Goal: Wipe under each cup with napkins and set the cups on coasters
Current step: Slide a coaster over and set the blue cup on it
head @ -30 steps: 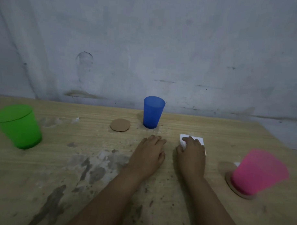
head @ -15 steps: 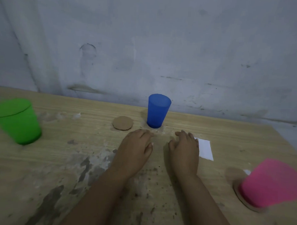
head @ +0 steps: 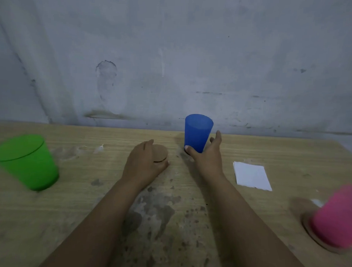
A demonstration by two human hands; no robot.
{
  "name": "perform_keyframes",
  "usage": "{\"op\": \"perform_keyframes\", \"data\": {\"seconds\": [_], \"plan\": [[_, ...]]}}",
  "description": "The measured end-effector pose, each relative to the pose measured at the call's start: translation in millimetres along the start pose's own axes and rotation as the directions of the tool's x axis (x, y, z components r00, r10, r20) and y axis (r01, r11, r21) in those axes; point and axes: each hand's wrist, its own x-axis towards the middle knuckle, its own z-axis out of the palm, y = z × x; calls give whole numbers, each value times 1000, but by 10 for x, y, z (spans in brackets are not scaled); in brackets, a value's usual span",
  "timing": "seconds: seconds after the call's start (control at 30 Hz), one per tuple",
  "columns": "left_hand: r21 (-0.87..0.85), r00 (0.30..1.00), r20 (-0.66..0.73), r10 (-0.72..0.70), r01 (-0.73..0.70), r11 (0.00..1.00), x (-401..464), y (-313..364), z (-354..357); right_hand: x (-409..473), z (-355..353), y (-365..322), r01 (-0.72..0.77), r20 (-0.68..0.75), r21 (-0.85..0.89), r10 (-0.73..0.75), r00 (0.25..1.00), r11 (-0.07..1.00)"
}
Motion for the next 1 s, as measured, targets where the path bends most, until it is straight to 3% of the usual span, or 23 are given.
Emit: {"op": "perform_keyframes", "data": {"seconds": [0.33,0.63,0.87,1.0], "plan": [[-83,998,-46,-54,50,995,63,-66,91,94,87,-54,38,-26,33,-37,999,999],[-239,994,0,107,-104,965,-411,217,-76,-221,-245,-137,48,5,55,-48,999,997],[-330,934,257,248,-157,931,-1141,371,-126,-631,-504,-90,48,39,46,-50,998,998],[-301,890,356,284,-179,937,-1394,378,-102,-852,-619,-22,71,54,49,-73,996,996]]}}
